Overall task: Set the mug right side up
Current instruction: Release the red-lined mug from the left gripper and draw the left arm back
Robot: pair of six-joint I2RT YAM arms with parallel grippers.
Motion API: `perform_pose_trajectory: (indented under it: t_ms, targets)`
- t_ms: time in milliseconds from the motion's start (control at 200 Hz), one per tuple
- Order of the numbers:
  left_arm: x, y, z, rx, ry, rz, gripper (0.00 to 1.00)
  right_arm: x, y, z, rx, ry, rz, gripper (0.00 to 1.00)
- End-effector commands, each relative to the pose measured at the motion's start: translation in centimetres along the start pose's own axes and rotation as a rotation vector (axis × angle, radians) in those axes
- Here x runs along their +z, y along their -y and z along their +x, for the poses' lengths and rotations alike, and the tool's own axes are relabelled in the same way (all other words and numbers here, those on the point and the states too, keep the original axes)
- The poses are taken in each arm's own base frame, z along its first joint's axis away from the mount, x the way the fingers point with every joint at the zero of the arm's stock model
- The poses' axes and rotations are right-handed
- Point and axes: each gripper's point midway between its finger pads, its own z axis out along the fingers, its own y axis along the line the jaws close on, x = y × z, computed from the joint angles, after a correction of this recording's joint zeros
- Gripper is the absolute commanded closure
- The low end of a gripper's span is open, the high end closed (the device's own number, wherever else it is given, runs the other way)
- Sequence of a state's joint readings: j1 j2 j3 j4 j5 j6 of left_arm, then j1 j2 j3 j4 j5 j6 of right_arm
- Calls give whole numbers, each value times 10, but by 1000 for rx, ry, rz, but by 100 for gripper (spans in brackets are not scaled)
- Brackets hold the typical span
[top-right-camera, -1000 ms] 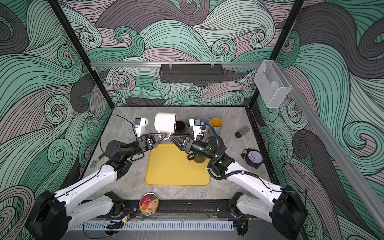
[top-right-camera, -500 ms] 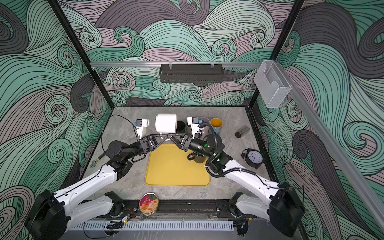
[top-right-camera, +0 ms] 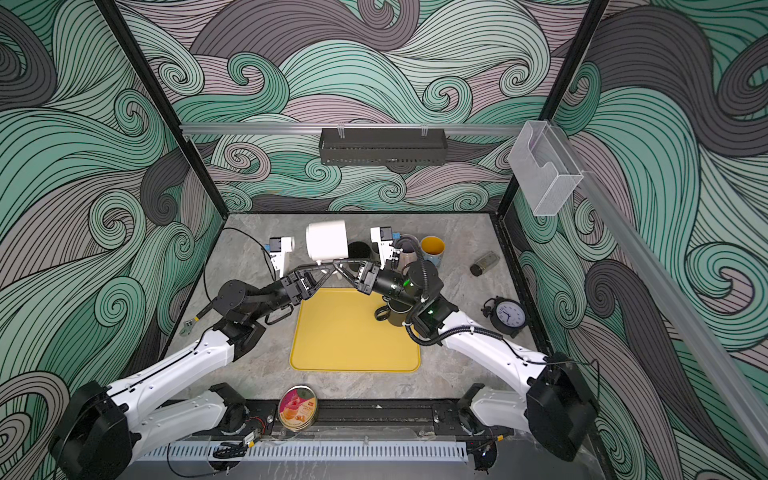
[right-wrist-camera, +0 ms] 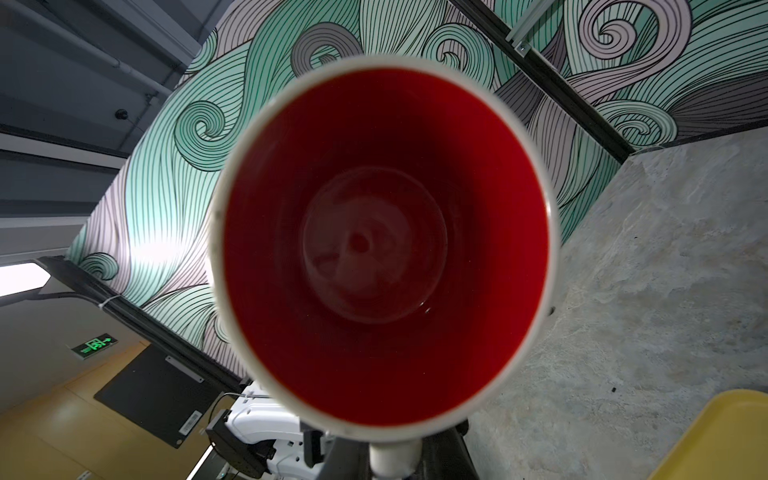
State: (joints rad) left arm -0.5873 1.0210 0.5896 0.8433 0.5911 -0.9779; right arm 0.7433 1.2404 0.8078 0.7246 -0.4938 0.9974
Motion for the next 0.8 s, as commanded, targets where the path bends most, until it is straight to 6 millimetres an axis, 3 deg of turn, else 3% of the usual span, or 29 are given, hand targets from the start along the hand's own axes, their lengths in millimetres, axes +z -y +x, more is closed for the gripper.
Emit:
perform_pose_trajectory:
  t_ms: [0,35,120,185,235,330,405,796]
  targets:
    - [-11,-36,48,4,-231,-244,15,-1,-45,-39,-117,121,-92,100]
    - [-25,-54,49,38,-245,-384,10,-1,-43,-40,-122,121,-75,100]
    - [-72,-94,41,116,-200,-724,8,-2,-40,-42,-137,117,-40,100]
    - [-108,-115,37,206,-169,-909,3,-1,-26,-41,-132,96,44,100]
    - [-134,-124,34,229,-155,-1033,2,0,-13,-39,-124,68,125,100]
    - [-158,-126,38,256,-192,-1131,2,3,4,-38,-127,43,221,100]
    - [-164,-126,44,249,-228,-1143,3,6,14,-35,-134,16,260,100]
    - [-150,-130,91,59,-326,-1009,7,36,58,-24,-235,-112,542,100]
